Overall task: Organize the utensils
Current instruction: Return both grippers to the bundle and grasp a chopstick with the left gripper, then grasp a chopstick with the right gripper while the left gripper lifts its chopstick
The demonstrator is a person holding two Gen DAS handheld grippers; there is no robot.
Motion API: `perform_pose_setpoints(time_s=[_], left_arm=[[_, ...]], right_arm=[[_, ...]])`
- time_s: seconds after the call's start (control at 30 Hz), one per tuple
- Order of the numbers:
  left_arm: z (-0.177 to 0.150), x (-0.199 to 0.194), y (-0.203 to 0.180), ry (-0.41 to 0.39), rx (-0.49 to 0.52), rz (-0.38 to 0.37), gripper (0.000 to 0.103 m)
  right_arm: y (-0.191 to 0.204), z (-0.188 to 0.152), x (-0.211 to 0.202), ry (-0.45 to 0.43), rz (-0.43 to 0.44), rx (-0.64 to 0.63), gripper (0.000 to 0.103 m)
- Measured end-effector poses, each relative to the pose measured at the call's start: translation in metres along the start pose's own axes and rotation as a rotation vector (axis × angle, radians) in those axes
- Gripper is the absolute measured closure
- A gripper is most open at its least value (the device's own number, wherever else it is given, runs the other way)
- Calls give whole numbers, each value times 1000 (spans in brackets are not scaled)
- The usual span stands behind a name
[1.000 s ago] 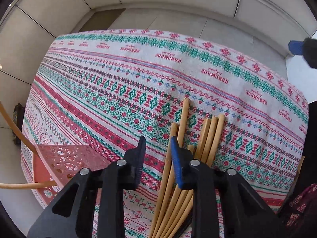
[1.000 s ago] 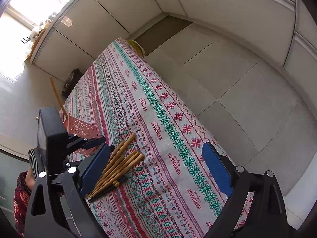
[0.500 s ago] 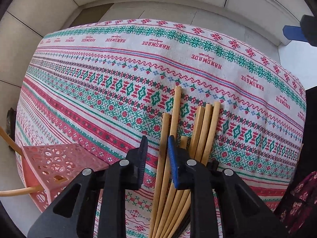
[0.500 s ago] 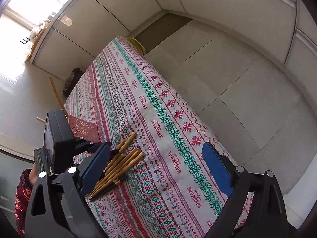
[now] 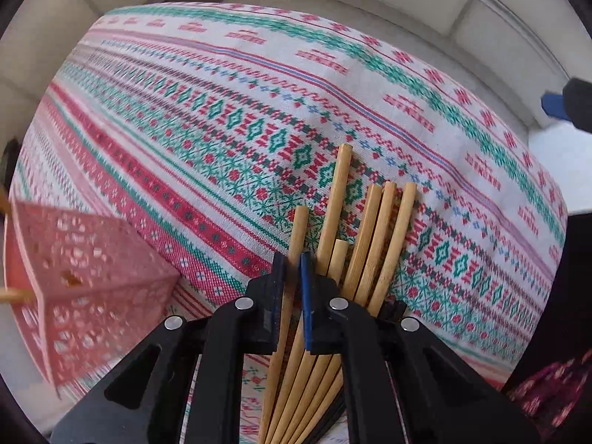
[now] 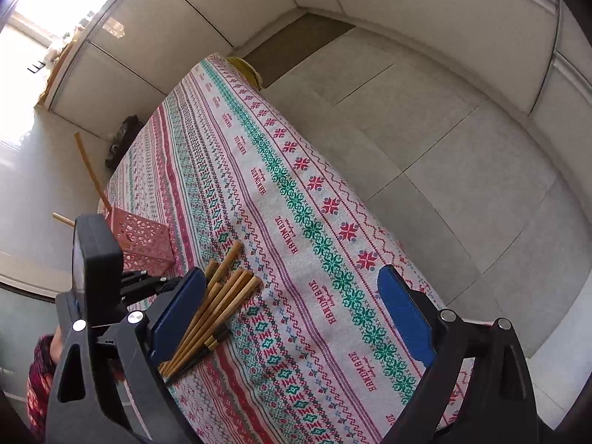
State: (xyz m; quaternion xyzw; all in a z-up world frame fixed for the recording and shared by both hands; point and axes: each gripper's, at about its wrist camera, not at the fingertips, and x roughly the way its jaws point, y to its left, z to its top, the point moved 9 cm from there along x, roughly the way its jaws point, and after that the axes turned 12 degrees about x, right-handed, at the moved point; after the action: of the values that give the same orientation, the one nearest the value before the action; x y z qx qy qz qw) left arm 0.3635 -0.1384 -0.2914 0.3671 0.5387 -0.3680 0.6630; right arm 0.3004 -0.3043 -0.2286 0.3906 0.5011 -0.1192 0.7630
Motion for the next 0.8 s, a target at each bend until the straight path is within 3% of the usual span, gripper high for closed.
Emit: perform_pose_setpoints(time_s=[0.07,0.13,0.27,0.37,0.47,0.57,0.73,0.77,0.8], left_arm=[[-12,-5,2,-71,-169,8,95],[-27,-20,3,-174,-331,-27,95],[-62,-76,3,-386,-549,-70,95],[-85,-118,6,-495,-611,-46,95],[-99,-156,14,-597,-645,-5,96],[-116,-182,25,-671,-671,-1,96],[-120,-192,27,-717,-681,2,96],[-122,-194,26,-721,-683,4,96],[-126,-196,24,-723,-684,8,96]], right_arm=[[9,2,7,-4,-44,-46,23],[21,-2,17,15,-91,-104,45],[47,-17,43,77,-131,-176,50],[72,-28,67,175,-100,-160,53],[96,-36,89,215,-113,-188,61],[108,-40,105,199,-179,-233,62],[118,-48,125,170,-218,-246,63],[120,-51,129,164,-226,-250,68],[121,-53,133,157,-243,-257,83]])
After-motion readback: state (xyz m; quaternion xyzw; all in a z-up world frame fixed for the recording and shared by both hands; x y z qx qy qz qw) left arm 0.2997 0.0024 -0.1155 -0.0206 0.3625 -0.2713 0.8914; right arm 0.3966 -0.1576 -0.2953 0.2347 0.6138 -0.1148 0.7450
